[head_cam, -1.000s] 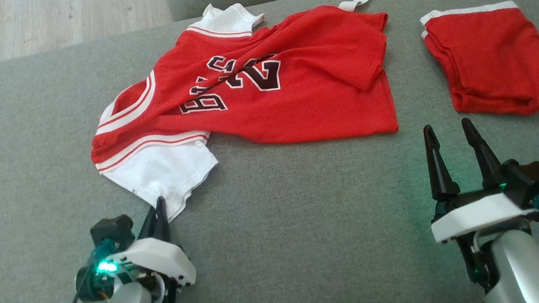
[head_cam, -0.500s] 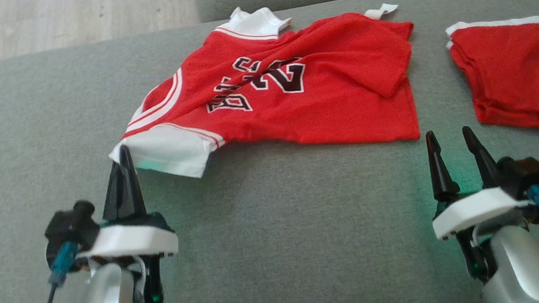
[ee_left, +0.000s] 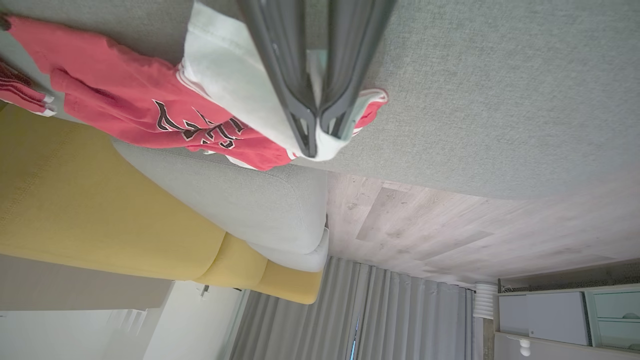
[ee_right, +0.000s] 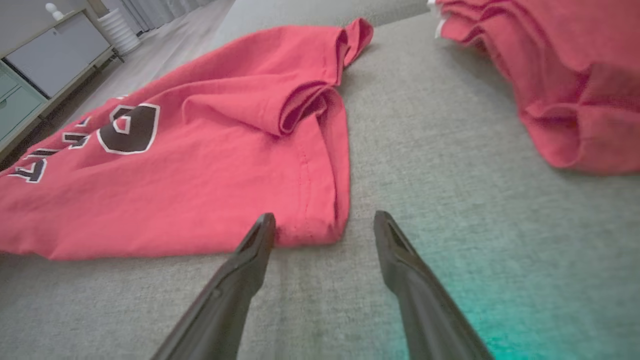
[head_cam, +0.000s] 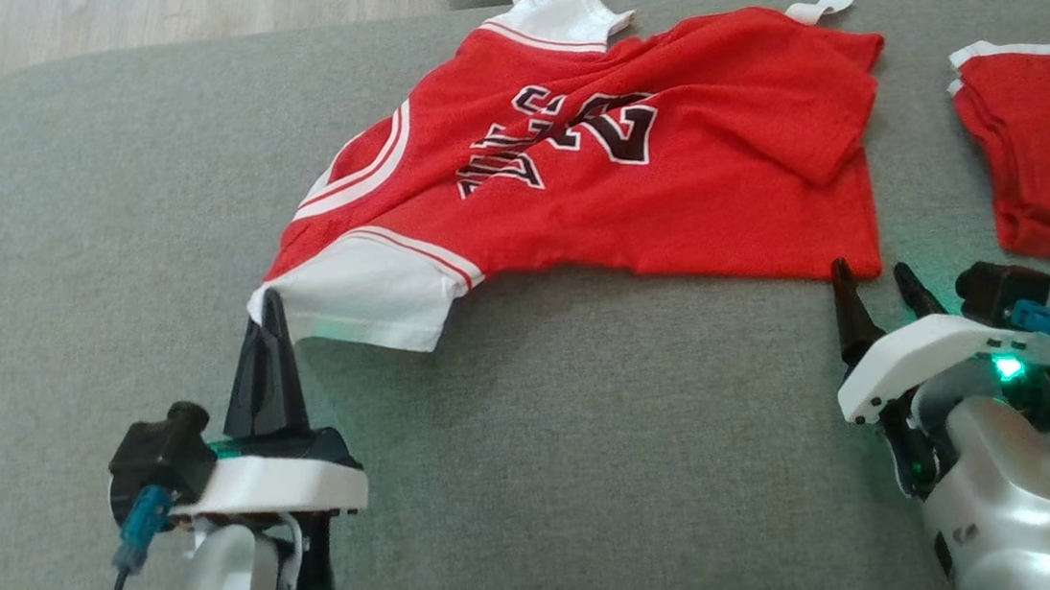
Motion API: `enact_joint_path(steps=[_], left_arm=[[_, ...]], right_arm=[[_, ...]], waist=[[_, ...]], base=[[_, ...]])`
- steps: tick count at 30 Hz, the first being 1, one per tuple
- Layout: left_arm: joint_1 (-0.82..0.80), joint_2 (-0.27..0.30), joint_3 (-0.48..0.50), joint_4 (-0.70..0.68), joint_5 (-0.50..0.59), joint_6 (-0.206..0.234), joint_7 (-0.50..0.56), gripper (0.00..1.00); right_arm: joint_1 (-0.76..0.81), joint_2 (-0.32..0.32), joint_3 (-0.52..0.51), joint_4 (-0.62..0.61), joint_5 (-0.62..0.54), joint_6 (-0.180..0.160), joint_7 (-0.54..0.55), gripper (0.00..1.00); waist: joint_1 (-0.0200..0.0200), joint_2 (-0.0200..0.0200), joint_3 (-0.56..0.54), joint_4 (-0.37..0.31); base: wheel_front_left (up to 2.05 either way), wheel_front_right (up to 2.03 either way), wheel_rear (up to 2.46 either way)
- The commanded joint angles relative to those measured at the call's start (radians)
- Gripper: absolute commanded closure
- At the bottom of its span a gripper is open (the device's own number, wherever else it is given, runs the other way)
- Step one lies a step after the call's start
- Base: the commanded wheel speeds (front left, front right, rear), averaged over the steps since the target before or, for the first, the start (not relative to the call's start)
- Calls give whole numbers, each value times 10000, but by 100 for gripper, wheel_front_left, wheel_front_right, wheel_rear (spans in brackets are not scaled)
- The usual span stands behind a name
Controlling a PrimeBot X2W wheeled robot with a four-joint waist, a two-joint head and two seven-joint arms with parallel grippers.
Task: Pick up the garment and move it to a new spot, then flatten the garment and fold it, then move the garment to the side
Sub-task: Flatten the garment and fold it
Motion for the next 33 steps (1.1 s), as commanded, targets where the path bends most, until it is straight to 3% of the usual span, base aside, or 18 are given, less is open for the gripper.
enact_joint_path(steps=[1,8,9,10,11,17,21,29,33], left_arm=[[-319,70,199,-370,90,-41,-92,100],[-328,63,62,-463,27,-89,-93,100],[-329,63,63,-464,29,-92,-93,100],[-329,63,74,-463,32,-95,-93,100],[-330,62,88,-458,36,-96,-93,100],[-330,62,322,-467,6,-79,-93,100],[-269,61,632,-691,-108,-67,-93,100],[-564,61,1428,-1865,-765,-123,-93,100],[-1124,194,1654,-2793,-1252,-158,-92,100]], right_arm=[[-363,-8,233,-115,118,65,-133,0],[-1143,-8,681,1612,832,65,-459,0],[-1231,-8,783,1809,914,65,-494,18],[-1311,-8,898,1982,986,65,-535,65],[-1382,-8,1025,2129,1063,65,-576,100],[-1576,-8,1724,2523,1565,65,-895,100],[-1587,-8,2165,2129,1748,65,-1069,100],[-1199,-8,2678,-1148,2174,65,-1117,100],[-1357,-70,2901,-2919,1638,65,-1119,100]], waist=[[-1,0,30,46],[-1,0,94,181],[-1,0,94,187],[-1,0,95,186],[-1,0,94,184],[-1,0,-83,72],[-1,0,-283,-121],[-1,0,-826,-660],[-1,0,-1152,-930]], base=[[0,0,0],[0,0,0],[0,0,0],[0,0,0],[0,0,0],[0,0,0],[0,0,0],[0,0,0],[0,0,0]])
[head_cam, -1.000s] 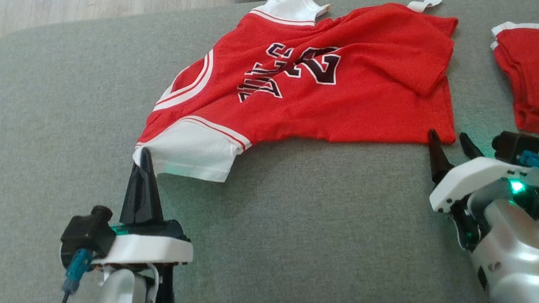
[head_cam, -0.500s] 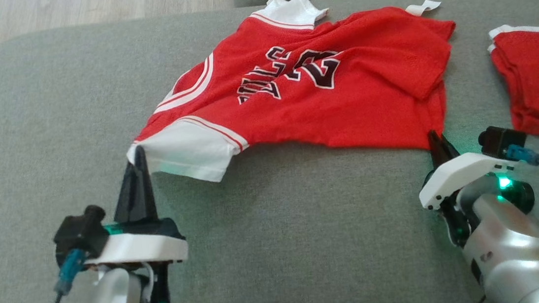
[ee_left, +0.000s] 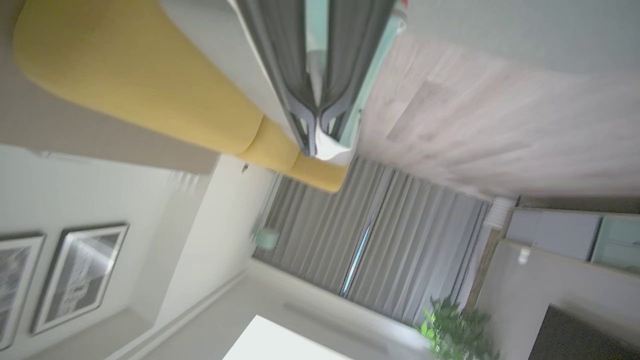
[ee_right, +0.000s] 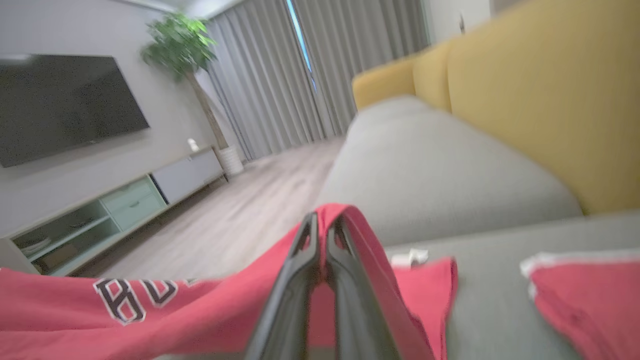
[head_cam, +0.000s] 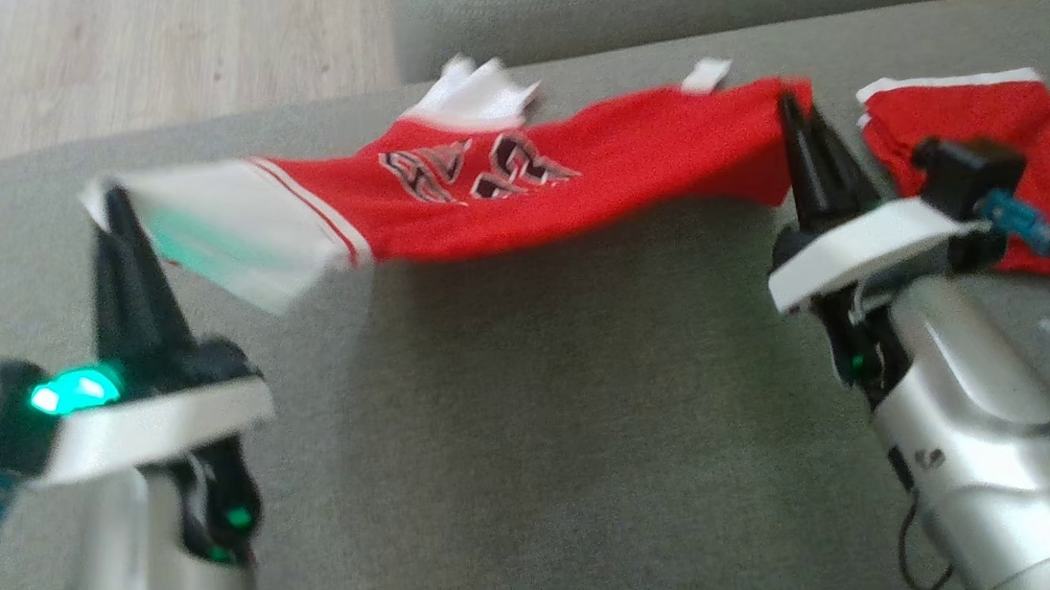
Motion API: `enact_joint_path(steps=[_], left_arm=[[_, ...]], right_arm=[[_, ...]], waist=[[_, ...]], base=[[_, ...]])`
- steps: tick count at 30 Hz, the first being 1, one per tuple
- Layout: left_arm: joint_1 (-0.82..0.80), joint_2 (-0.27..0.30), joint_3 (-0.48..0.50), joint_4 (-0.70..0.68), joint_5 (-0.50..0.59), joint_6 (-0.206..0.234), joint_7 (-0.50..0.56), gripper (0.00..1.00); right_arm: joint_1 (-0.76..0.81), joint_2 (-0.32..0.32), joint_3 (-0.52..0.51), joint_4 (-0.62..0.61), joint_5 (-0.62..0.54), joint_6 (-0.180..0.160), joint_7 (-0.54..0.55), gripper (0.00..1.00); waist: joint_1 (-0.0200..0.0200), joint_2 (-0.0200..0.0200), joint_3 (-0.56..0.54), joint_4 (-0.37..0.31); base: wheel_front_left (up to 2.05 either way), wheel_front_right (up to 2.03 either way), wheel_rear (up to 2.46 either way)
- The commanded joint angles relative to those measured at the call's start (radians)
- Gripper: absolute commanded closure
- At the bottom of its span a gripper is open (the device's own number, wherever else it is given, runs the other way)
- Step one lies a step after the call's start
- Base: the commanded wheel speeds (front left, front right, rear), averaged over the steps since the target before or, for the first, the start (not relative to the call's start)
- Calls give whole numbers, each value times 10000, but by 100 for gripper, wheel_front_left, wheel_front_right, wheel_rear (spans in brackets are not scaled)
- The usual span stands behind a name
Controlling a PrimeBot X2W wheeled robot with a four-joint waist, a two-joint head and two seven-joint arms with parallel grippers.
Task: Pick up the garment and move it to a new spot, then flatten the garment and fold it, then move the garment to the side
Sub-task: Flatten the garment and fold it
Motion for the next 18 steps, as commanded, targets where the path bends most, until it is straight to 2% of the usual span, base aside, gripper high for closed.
enact_joint_path(steps=[1,2,4,7,11,12,18], left_arm=[[-1012,305,457,-893,-196,-39,-56,100],[-1012,305,457,-893,-196,-39,-56,100],[-1450,431,587,-1459,-477,-44,59,100],[-2363,669,964,-3036,-839,153,440,100],[-2682,719,1097,-4354,-1012,472,914,100],[-2707,717,1144,-4996,-1088,651,1170,100],[-2721,713,1285,-6446,-1365,1181,1958,100]], right_arm=[[-457,-18,234,-1119,-418,65,-115,100],[-457,-18,234,-1119,-418,65,-115,100],[-644,-292,218,-1986,-738,65,-8,100],[-959,-995,74,-4136,-1240,65,686,100],[-865,-1404,-267,-5768,-1438,65,1492,100],[-701,-1403,-575,-6512,-1444,65,1948,100],[-27,-1032,-1331,-8406,-1849,65,3341,100]], waist=[[0,0,-301,-254],[0,0,-301,-254],[0,0,-450,-357],[0,0,-830,-622],[0,0,-961,-735],[0,0,-978,-783],[0,0,-774,-840]], base=[[0,0,0],[0,0,0],[0,0,0],[0,0,0],[0,0,0],[0,0,0],[0,0,0]])
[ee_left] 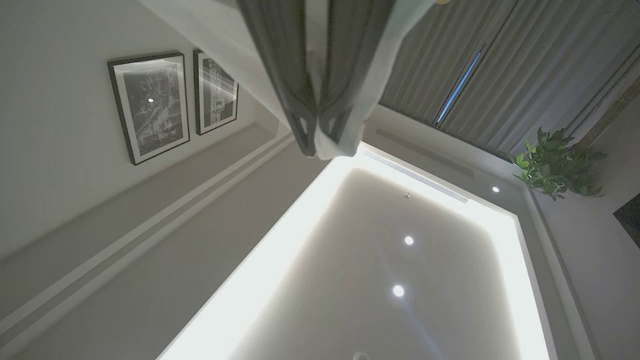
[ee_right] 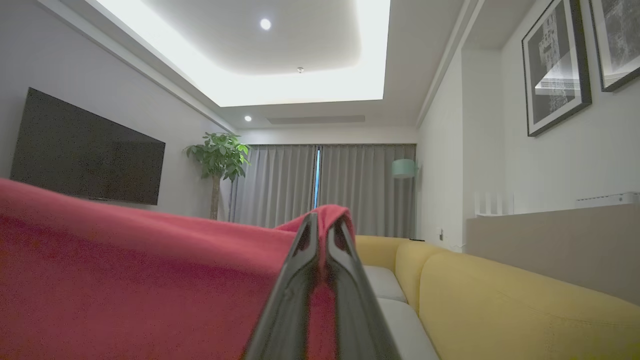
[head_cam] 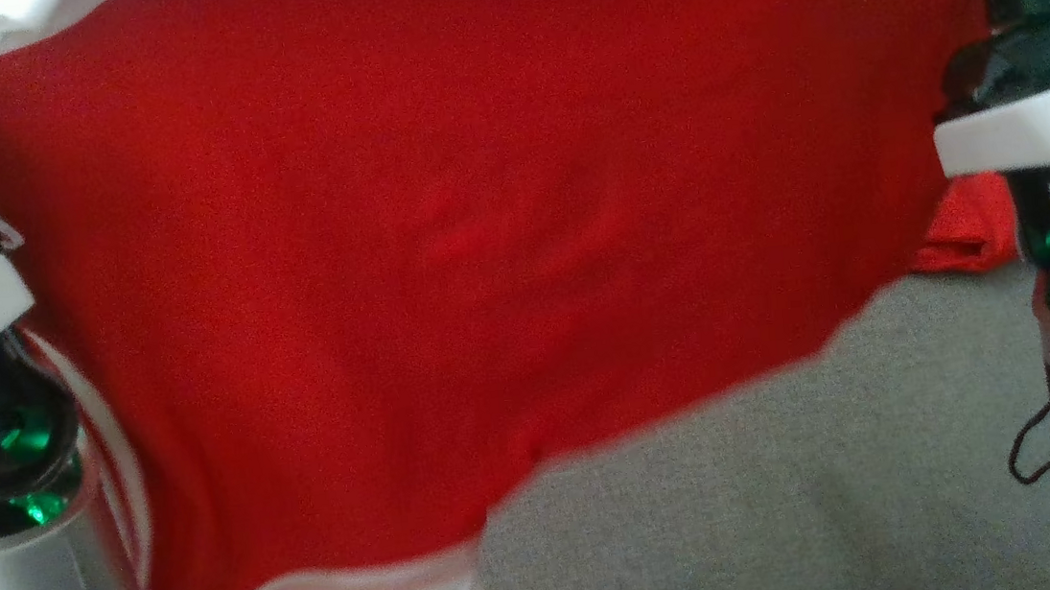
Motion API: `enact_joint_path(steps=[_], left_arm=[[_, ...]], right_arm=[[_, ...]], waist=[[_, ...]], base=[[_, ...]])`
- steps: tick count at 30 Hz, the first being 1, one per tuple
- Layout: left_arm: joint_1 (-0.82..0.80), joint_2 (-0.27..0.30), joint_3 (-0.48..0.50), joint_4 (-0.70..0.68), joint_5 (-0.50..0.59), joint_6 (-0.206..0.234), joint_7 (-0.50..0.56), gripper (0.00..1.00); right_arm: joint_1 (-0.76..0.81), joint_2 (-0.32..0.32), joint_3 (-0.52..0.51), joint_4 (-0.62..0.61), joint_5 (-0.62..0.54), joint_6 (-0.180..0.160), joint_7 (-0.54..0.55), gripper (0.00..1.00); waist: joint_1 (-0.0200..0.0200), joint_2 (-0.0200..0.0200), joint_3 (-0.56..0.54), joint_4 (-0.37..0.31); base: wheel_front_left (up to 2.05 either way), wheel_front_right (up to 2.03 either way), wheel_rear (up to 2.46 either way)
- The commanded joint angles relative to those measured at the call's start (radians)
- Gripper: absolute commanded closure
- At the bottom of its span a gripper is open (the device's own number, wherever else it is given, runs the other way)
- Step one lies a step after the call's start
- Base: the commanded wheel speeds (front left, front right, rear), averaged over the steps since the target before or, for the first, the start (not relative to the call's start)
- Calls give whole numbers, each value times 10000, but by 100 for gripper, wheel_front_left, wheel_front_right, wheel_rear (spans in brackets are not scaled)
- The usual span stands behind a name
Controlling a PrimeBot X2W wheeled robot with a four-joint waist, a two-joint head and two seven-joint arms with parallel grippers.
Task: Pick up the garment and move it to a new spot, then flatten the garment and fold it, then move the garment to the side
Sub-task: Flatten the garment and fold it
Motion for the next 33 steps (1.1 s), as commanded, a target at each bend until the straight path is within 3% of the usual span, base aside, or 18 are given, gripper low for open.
enact_joint_path(steps=[1,5,9,15,22,28,33], left_arm=[[-531,325,406,-324,-53,86,196,100],[-860,556,483,95,-73,216,593,100],[-1679,895,469,1688,-217,21,820,100],[-4671,1825,325,5253,83,-597,377,100],[-8270,2435,-288,8981,730,-991,-865,100],[-8952,2299,-915,10863,866,-1159,-1507,100],[-8143,1989,-1704,11718,758,-1227,-1862,100]], right_arm=[[-150,207,26,-513,-135,65,258,100],[-123,439,-229,-930,-475,65,906,100],[-805,499,-271,-338,-544,65,1190,100],[-4029,-64,189,2552,-631,65,895,100],[-8015,-212,156,6480,-1468,65,-744,100],[-8615,16,-79,8642,-1976,65,-1737,100],[-7951,31,192,10170,-2085,65,-2223,100]], waist=[[1,0,168,19],[1,0,788,130],[1,0,1783,319],[1,0,3586,737],[1,0,4647,1259],[1,0,4773,1493],[1,0,4666,1672]], base=[[0,0,0],[0,0,0],[0,0,0],[0,0,0],[0,0,0],[0,0,0],[0,0,0]])
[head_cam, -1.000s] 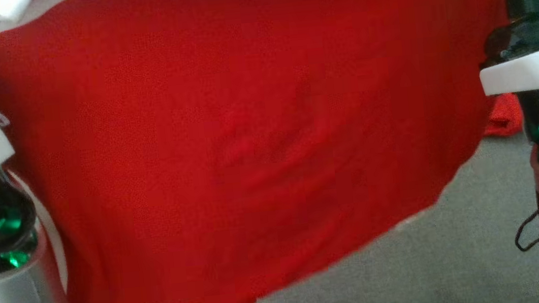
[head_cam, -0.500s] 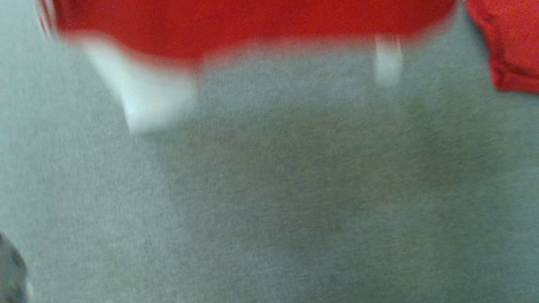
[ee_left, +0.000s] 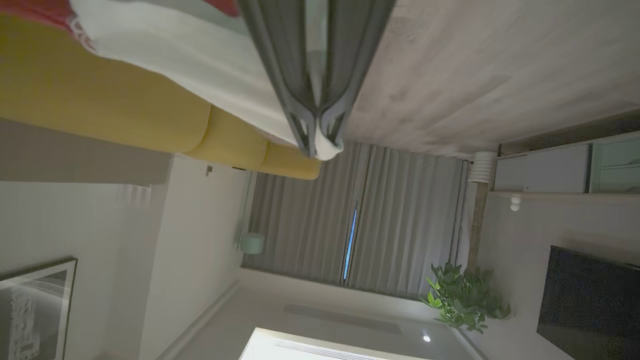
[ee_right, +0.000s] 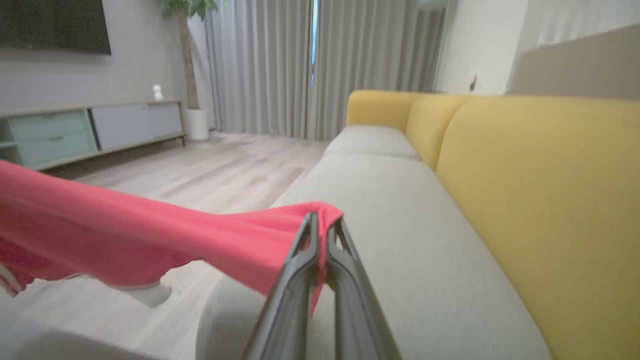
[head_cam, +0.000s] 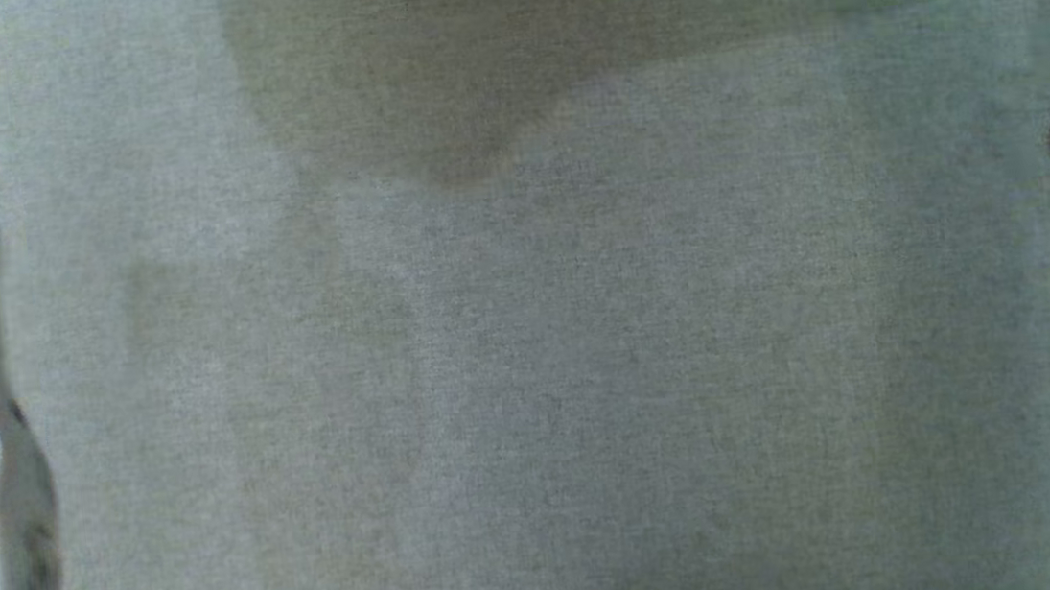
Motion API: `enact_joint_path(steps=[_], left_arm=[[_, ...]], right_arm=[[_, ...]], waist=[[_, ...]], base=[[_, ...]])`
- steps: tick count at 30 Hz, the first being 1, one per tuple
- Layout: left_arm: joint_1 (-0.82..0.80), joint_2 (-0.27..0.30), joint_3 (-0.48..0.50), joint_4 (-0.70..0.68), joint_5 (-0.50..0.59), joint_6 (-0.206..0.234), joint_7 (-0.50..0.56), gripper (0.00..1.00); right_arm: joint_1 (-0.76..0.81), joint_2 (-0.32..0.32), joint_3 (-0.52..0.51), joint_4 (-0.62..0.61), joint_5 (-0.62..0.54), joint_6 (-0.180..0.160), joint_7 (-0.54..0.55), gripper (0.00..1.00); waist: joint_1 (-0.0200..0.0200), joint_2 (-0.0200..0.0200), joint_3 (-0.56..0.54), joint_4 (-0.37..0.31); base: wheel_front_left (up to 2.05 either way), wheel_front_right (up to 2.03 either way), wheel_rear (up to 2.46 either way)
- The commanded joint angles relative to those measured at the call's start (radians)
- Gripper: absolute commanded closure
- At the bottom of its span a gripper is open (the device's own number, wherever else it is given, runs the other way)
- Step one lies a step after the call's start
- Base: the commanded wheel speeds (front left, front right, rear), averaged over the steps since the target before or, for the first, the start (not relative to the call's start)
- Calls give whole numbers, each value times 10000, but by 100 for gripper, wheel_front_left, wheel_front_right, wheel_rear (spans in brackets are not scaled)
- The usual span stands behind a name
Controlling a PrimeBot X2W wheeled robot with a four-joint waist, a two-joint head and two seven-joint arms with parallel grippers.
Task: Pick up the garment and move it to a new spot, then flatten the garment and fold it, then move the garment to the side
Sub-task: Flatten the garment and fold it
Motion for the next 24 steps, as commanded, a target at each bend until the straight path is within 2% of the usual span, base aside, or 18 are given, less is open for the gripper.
enact_joint_path(steps=[1,7,13,17,24], left_arm=[[291,419,-114,-237,-119,11,-92,100],[2453,447,-1081,-653,-548,7,-155,100],[4949,739,-1756,-1893,-370,6,-160,100],[6498,998,-1982,-2511,-363,5,-160,100],[8838,1304,-2071,-3717,-594,38,-112,100]], right_arm=[[304,94,182,24,-8,63,-87,100],[1620,-23,1219,1294,506,63,60,100],[3002,-395,2476,1658,1583,63,445,100],[4034,-701,3400,1267,2649,63,763,100],[5811,-1663,5152,-476,4507,63,1329,100]], waist=[[-3,1,-153,52],[-3,1,-794,146],[-3,1,-1818,167],[-3,1,-2601,90],[-3,1,-3757,-21]], base=[[0,0,0],[0,0,0],[0,0,0],[0,0,0],[0,0,0]])
